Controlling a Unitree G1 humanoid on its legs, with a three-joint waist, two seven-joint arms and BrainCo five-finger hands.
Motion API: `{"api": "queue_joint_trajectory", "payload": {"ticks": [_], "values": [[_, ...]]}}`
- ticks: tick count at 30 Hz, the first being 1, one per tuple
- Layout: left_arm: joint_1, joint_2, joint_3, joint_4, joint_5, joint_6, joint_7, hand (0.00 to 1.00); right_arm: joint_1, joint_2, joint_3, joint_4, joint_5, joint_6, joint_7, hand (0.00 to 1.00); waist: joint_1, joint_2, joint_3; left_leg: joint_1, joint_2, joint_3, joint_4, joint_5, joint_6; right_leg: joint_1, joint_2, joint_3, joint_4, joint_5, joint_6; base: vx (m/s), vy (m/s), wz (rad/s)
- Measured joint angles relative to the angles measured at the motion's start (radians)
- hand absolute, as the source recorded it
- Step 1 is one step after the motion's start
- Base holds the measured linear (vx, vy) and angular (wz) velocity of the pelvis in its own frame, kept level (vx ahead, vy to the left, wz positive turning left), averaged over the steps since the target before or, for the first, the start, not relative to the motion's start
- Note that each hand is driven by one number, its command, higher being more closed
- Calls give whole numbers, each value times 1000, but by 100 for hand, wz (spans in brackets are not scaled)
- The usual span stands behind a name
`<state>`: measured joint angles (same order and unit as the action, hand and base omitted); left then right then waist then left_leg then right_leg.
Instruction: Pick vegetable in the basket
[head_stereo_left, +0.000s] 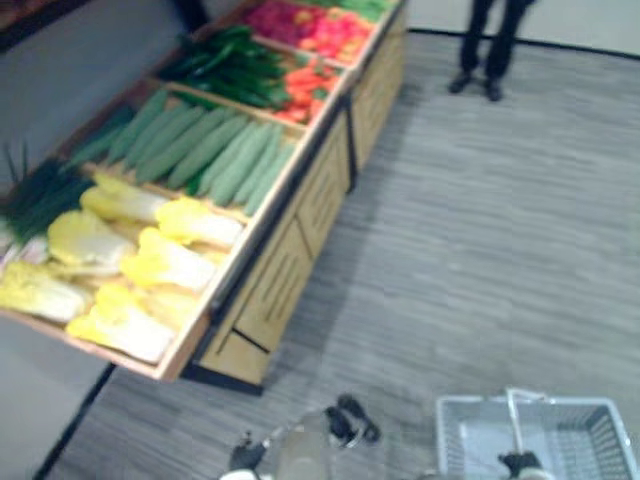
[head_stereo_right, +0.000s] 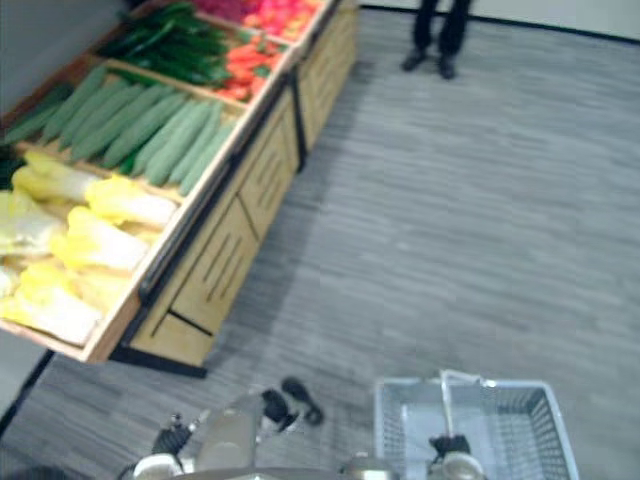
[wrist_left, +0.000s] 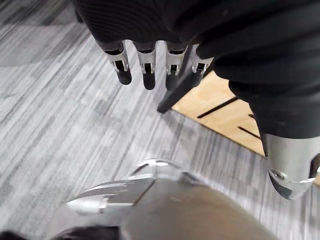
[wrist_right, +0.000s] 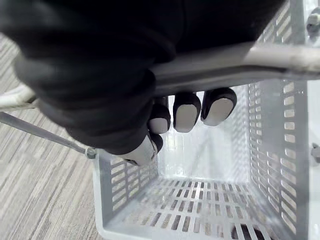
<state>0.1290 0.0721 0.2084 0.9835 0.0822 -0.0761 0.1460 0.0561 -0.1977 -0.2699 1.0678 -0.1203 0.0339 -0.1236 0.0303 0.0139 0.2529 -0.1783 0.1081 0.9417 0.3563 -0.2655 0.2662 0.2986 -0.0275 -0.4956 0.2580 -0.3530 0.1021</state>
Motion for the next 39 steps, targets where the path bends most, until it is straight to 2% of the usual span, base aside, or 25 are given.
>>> {"api": "queue_joint_trajectory", "payload": {"ticks": [1, 2, 3, 4, 5, 7, 8, 9, 10, 11, 13, 14, 15, 16, 17, 18, 20, 21, 22, 24, 26, 30, 34, 36, 39], "values": [[-4, 20, 8, 2, -2, 0, -1, 0, -1, 2, -15, 17, 0, 5, -1, 100, -2, -49, -1, 10, -71, -94, -21, -14, 3, -72, -86, -26, 268, -9, 38, 604, -1, 237], [-5, 22, 11, 2, -2, 1, 2, 0, 6, -1, -31, 19, 0, 7, 0, 100, -3, -59, -1, 20, -96, -148, -23, -20, -3, -117, -123, -17, 422, 28, 58, 749, -51, 253], [-3, 21, 20, 9, -2, 12, 5, 0, 8, -9, -48, 22, 0, 16, -2, 100, -6, -68, 1, 62, -124, -240, -16, -36, -23, -190, -173, 28, 696, 65, 38, 785, -77, 244], [7, 16, 29, 15, -2, 23, 6, 0, 13, -17, -54, 31, 1, 24, -2, 100, -8, -61, 1, 119, -131, -331, -16, -35, -49, -247, -182, 95, 837, 69, 50, 801, -114, 239], [14, 14, 29, 15, -2, 24, 7, 0, 18, -16, -63, 30, 1, 22, -2, 100, -13, -58, 1, 149, -131, -375, -20, -33, -52, -266, -192, 109, 860, 67, 51, 636, -180, 229], [26, 9, 31, 13, -2, 24, 6, 0, 43, -16, -101, 16, 1, -3, -7, 100, -20, -34, -15, 221, -115, -572, -58, -21, -93, -362, -239, 128, 781, 49, 19, 559, -269, 232], [25, 9, 32, 11, -2, 23, 6, 0, 47, -16, -120, 11, 1, -7, -8, 100, -22, -27, -18, 230, -109, -625, -71, -17, -116, -386, -239, 153, 725, 46, 14, 469, -333, 233], [24, 9, 33, 12, -2, 23, 6, 0, 49, -14, -140, 11, 1, -18, -7, 100, -28, -18, -14, 245, -97, -713, -80, -7, -142, -419, -226, 237, 567, 47, 17, 416, -405, 223], [19, 11, 38, 12, -2, 23, 7, 0, 51, -12, -158, 10, 1, -22, -7, 100, -31, -19, -15, 251, -81, -797, -77, -13, -181, -432, -186, 371, 365, 56, 31, 378, -441, 216], [13, 14, 46, 12, -2, 23, 7, 0, 52, -10, -161, 10, 2, -23, -6, 100, -30, -25, -18, 248, -76, -830, -76, -19, -200, -435, -175, 435, 273, 65, 46, 248, -396, 175], [11, 40, 80, 12, -2, 22, 9, 0, 51, 18, -189, 12, 4, -24, -6, 100, -26, -66, -26, 239, -83, -933, -66, -38, -264, -436, -170, 601, 49, 106, 81, 223, -540, 160], [13, 56, 102, 14, -2, 23, 11, 0, 53, 39, -199, 14, 8, -25, -6, 100, -27, -89, -31, 232, -87, -1001, -43, -55, -306, -431, -159, 623, 43, 221, 104, 306, -744, 164], [10, 35, 117, 15, -2, 25, 11, 0, 53, 41, -218, 19, 12, -24, -5, 100, -24, -75, -34, 233, -54, -1042, -42, -58, -324, -437, -131, 585, 92, 193, 70, 275, -651, 133], [14, 13, 140, 13, -2, 23, 10, 0, 51, 41, -235, 7, 13, -24, -5, 100, -10, -27, -38, 231, -4, -1030, -52, -46, -344, -436, -109, 538, 109, 171, 41, 241, -546, 101], [12, 1, 159, 12, -2, 23, 11, 0, 46, 41, -236, -1, 12, -25, -7, 100, -11, 1, -41, 214, 33, -993, -59, -8, -389, -431, -100, 492, 119, 163, 26, 174, -382, 91], [9, -3, 167, 10, -2, 22, 12, 0, 47, 39, -246, -6, 12, -26, -16, 100, -20, 9, -39, 204, 54, -952, -56, 12, -399, -426, -104, 465, 121, 160, 20, 162, -367, 124], [-18, -3, 197, 9, -22, 21, 26, 0, 49, 46, -258, -13, 17, -23, -21, 100, -53, 19, -37, 185, 115, -752, -43, 68, -417, -376, -109, 389, 89, 161, 15, 120, -295, 108], [-26, -2, 207, 5, -42, 21, 33, 0, 53, 57, -278, -13, 23, -23, -29, 100, -50, 17, -37, 215, 141, -605, -75, 106, -418, -342, -107, 370, 58, 166, 2, 89, -219, 55], [-27, -3, 212, -8, -42, 21, 39, 0, 51, 58, -284, -14, 37, -23, -34, 100, -48, 16, -38, 255, 132, -531, -143, 154, -407, -328, -106, 363, 44, 169, -3, 71, -166, 32], [-39, 1, 244, -42, -43, 21, 48, 0, 52, 62, -310, -13, 47, -25, -42, 100, -50, 29, -47, 287, 106, -524, -242, 198, -407, -332, -100, 363, 31, 172, -8, 22, -68, 13], [-68, 16, 270, -97, -85, 20, 69, 0, 68, 70, -317, -9, 58, -26, -44, 100, -59, 27, -48, 297, 96, -545, -307, 225, -408, -332, -96, 342, 14, 178, -14, -42, -24, 25], [-145, 77, 207, -356, -196, -15, 175, 0, 126, 130, -320, -8, 84, -27, -73, 100, -58, 14, -55, 303, 82, -572, -377, 264, -404, -330, -101, 311, 4, 183, -13, -57, -3, 23], [-222, 125, 191, -652, -255, -130, 262, 0, 177, 149, -304, 1, 83, -20, -80, 100, -64, 26, -64, 304, 69, -572, -389, 269, -398, -328, -103, 311, -10, 194, -9, -26, -2, 2], [-260, 142, 192, -716, -277, -172, 285, 0, 194, 149, -304, 1, 83, -15, -80, 100, -80, 35, -70, 305, 64, -571, -392, 270, -396, -326, -105, 313, -20, 204, -6, 1, 15, -1], [-319, 149, 174, -738, -276, -191, 309, 0, 208, 147, -305, 1, 83, -13, -79, 100, -101, 45, -76, 314, 59, -569, -402, 272, -393, -309, -104, 314, -47, 223, -3, 19, 35, -3]]}}
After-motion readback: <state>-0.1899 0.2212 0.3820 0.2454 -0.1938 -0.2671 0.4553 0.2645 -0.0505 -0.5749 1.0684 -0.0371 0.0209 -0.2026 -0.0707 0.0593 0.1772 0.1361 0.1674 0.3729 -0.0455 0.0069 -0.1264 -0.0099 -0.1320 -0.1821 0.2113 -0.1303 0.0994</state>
